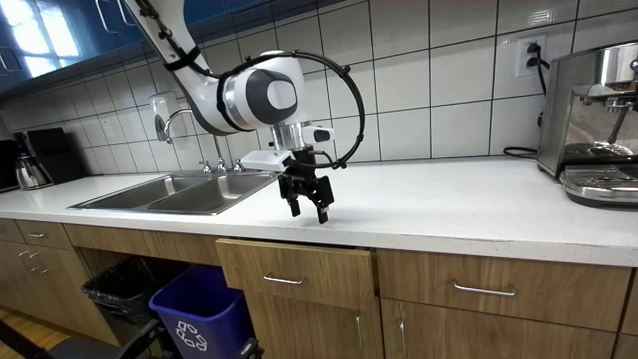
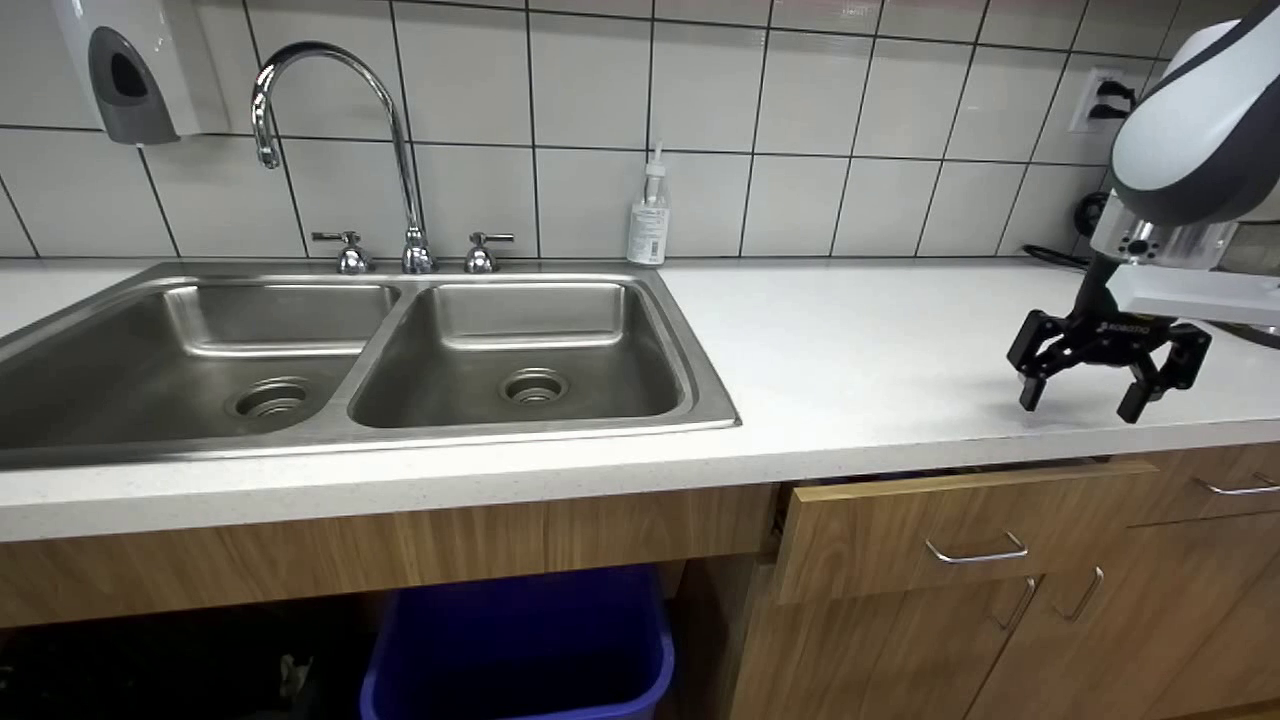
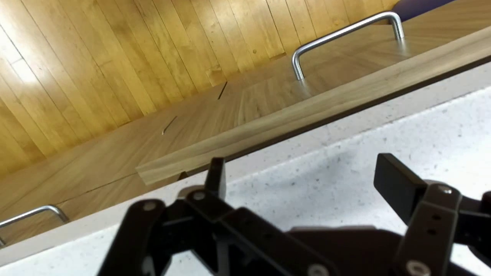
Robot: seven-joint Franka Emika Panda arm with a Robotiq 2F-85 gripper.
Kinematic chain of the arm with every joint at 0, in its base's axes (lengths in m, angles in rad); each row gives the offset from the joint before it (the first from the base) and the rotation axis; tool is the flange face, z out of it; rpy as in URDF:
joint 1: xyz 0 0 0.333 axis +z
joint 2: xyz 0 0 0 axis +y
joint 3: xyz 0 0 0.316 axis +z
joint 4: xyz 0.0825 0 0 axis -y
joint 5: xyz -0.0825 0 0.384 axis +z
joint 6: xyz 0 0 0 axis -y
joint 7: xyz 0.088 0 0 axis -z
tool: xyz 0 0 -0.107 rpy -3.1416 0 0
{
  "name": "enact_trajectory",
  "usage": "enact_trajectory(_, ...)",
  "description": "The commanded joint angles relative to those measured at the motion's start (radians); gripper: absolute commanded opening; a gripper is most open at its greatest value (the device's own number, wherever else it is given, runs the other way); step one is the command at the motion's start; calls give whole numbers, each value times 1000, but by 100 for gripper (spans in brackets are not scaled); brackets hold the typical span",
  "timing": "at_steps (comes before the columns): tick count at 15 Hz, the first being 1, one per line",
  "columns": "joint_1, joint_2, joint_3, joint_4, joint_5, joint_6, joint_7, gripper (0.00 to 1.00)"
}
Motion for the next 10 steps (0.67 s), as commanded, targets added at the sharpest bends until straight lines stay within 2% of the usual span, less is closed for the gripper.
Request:
enact_trajectory(1, -15, -54, 23, -13, 28, 12, -27, 100)
enact_trajectory(10, -9, -52, 24, 1, 16, 9, 2, 100)
